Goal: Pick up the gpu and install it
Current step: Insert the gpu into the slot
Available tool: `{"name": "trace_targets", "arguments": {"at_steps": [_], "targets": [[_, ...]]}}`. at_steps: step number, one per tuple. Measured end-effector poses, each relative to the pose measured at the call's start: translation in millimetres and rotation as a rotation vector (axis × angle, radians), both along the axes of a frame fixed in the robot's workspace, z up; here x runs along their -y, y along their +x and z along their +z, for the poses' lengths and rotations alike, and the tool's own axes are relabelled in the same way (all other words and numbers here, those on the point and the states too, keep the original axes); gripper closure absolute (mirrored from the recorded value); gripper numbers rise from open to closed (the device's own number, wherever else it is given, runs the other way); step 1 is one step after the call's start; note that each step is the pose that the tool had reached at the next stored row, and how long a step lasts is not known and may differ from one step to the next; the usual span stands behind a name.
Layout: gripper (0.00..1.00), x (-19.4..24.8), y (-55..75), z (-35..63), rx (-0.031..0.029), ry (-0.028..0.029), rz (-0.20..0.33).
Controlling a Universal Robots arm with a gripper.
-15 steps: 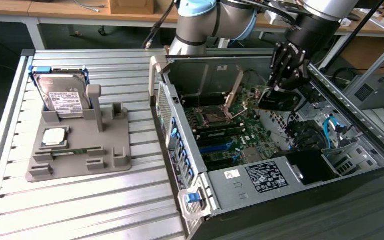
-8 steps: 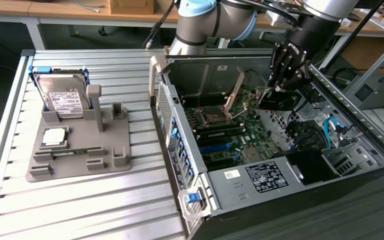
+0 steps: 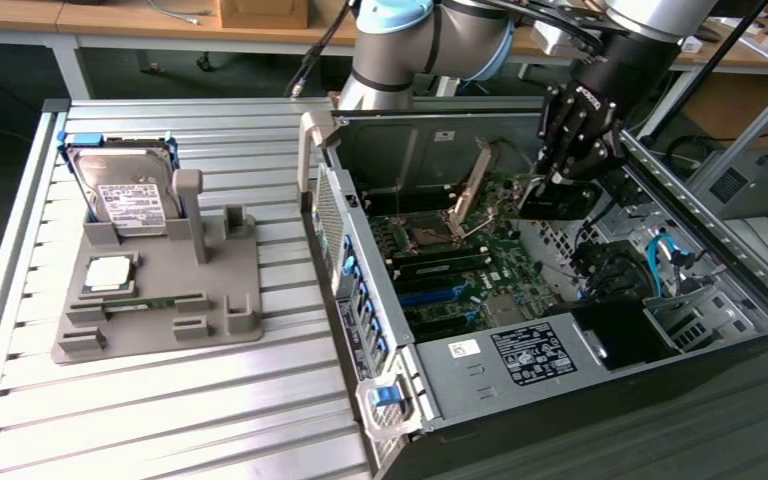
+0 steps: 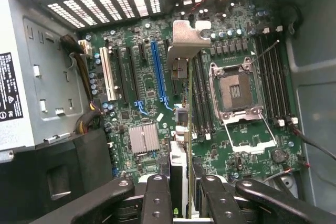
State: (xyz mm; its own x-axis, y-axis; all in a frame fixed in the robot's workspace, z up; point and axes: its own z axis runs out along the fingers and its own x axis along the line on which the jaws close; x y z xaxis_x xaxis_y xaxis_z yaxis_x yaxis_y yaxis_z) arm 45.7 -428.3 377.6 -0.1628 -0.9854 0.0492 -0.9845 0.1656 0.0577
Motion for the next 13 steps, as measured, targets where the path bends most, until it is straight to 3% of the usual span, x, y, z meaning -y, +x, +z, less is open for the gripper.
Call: {"name": "trace_targets", "arguments": {"at_steps": [13], "targets": [[0.73,0.0,0.0,0.0,0.0000,0.0001,0.070]]}}
